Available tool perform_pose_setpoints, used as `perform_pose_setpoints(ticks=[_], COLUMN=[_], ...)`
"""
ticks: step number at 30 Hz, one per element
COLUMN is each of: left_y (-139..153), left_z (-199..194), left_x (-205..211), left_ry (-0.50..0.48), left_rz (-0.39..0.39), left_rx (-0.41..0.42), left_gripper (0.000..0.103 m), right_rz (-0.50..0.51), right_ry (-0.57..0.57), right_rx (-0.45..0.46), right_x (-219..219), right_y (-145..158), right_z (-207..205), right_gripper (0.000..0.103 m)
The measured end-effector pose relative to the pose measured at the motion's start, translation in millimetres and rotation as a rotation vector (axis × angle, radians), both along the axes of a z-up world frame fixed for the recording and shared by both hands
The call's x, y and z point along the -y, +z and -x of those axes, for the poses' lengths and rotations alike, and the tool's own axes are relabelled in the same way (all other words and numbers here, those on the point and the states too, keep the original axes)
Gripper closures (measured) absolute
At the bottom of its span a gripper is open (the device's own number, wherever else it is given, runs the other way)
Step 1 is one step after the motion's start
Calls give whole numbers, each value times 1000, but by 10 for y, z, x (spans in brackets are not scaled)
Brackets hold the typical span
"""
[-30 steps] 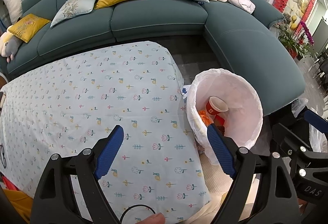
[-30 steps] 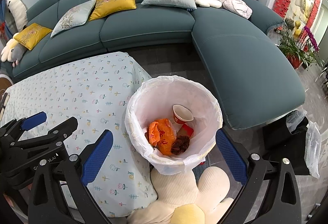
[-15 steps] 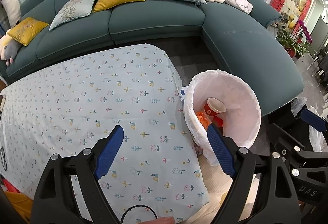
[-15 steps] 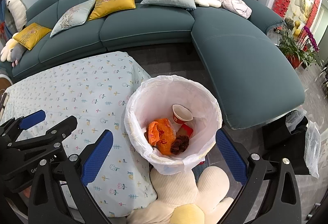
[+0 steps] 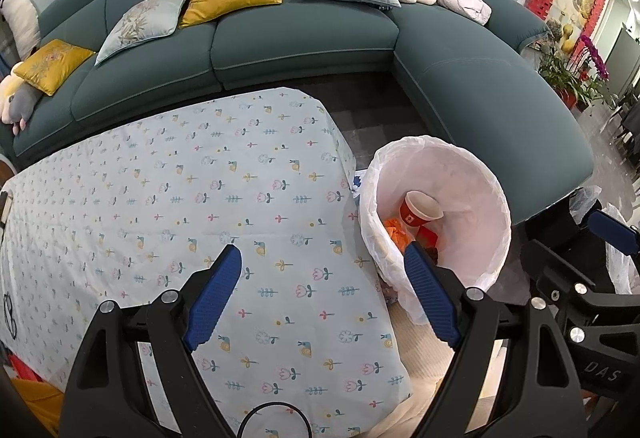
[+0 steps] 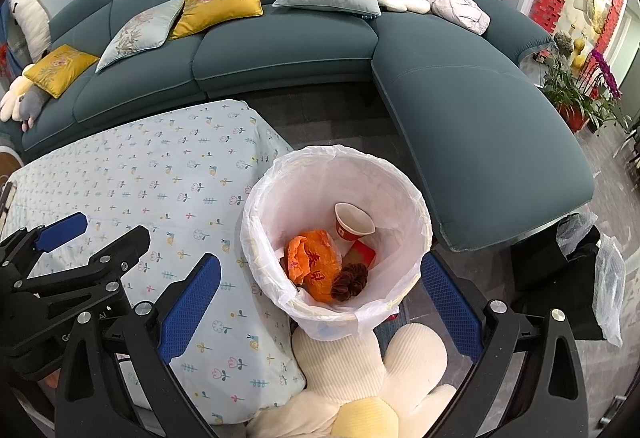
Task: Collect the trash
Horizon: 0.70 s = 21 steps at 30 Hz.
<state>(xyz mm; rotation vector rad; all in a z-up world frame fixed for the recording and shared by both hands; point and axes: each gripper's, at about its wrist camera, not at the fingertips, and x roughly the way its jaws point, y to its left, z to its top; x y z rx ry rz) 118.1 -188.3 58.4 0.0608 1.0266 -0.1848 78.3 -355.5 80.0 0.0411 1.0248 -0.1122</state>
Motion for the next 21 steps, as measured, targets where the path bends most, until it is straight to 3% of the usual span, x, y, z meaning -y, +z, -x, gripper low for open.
perform_pose_setpoints(ticks=[21], left_y=[-46], left_z=[-8], left_x=[-26], left_ry=[9], left_rz=[-15], left_rx=[-16], left_gripper=[24], right_rz=[-2], right_ry=[-3], right_rx=[-6], right_x=[19], right_y=[-15], right_z=[13], right_gripper=[7])
